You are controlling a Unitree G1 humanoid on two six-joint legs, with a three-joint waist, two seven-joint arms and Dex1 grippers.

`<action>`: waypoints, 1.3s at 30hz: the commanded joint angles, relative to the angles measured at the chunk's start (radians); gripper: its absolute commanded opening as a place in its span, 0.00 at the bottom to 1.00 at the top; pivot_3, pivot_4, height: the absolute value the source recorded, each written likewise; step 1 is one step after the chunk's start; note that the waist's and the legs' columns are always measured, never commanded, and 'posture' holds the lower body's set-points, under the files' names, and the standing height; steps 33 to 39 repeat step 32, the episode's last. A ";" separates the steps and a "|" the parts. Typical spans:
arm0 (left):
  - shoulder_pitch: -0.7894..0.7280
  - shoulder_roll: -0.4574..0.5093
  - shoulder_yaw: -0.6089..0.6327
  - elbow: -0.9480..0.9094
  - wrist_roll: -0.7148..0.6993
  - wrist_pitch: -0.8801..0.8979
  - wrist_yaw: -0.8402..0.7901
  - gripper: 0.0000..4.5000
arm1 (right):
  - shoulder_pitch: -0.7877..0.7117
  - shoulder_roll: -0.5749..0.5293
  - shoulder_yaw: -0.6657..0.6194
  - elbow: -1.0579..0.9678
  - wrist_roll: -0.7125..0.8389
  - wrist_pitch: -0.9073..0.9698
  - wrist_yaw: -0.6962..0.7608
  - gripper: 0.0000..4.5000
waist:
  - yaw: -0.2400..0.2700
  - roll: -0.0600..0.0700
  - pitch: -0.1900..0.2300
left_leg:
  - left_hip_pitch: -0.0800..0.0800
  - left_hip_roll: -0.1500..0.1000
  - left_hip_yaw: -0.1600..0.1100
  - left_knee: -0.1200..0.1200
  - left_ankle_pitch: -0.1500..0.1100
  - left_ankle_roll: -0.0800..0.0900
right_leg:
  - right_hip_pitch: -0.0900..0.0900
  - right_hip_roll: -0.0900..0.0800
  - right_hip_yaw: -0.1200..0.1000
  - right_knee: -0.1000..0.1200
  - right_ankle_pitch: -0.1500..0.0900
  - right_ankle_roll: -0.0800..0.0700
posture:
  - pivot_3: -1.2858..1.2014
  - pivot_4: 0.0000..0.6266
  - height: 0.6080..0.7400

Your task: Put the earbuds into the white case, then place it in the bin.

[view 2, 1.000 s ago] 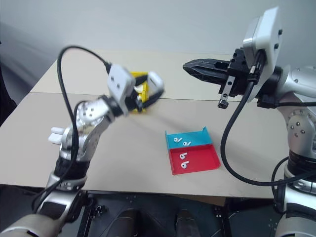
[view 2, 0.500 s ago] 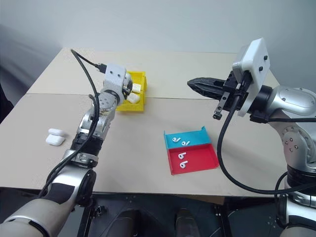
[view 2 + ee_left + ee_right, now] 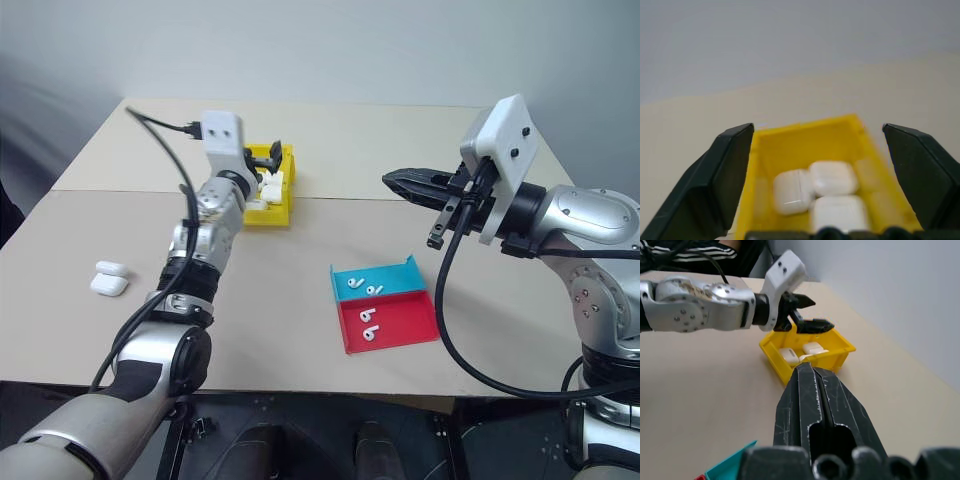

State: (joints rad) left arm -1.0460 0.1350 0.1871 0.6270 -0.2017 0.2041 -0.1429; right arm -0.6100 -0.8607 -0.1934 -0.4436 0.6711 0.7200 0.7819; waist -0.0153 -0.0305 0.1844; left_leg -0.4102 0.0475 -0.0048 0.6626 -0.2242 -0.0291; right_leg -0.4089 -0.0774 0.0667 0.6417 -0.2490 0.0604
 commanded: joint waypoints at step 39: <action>0.948 0.826 0.350 -1.109 -0.673 0.436 -0.929 0.99 | 0.452 -0.249 -0.191 0.218 -0.212 -0.614 0.575 0.00 | -0.005 0.001 0.000 | 0.008 0.002 0.003 -0.001 0.000 -0.001 | 0.005 0.000 0.001 0.001 -0.002 -0.001 | 0.52 0.24 1.00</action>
